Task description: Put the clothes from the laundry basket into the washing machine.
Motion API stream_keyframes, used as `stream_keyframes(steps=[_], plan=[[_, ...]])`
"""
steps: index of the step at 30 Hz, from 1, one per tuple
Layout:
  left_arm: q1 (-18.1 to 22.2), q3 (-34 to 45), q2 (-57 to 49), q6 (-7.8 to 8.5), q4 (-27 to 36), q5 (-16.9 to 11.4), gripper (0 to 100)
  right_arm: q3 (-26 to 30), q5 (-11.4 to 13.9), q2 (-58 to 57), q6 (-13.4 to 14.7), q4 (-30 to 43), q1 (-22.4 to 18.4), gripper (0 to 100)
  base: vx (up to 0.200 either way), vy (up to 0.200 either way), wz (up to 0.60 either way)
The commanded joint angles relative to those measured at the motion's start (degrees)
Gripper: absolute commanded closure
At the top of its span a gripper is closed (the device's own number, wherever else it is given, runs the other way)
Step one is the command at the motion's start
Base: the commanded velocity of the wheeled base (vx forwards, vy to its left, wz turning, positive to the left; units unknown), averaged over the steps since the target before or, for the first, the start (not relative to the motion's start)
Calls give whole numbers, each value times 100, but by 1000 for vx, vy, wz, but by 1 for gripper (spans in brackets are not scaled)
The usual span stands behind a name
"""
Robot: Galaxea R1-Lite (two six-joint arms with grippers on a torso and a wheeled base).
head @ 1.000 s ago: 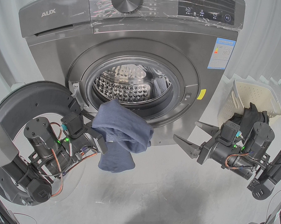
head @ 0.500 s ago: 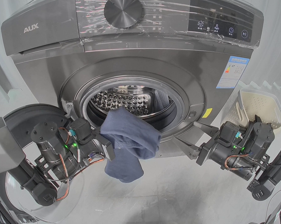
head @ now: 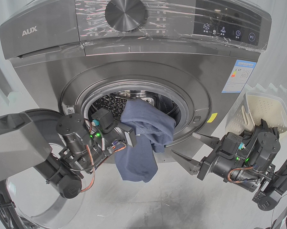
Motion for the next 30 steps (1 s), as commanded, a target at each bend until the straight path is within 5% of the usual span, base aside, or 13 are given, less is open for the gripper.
stream_keyframes(steps=[1, 14, 21, 30], plan=[[44, -669, 867, -23, 40, 97, 100, 64, -3, -1, 6, -4, 106, 0, 0, 0, 0], [395, -2972, 1869, -94, 1060, 326, 100, 55, -3, 26, 6, -4, 132, 0, 0, 0, 0], [510, -4299, 2405, -102, 1649, 695, 100, 55, -3, 52, 15, -4, 176, 0, 0, 0, 0], [641, -5336, 2713, -322, 1974, 1178, 100, 2, -12, 78, 15, -4, 185, 0, 0, 0, 0]])
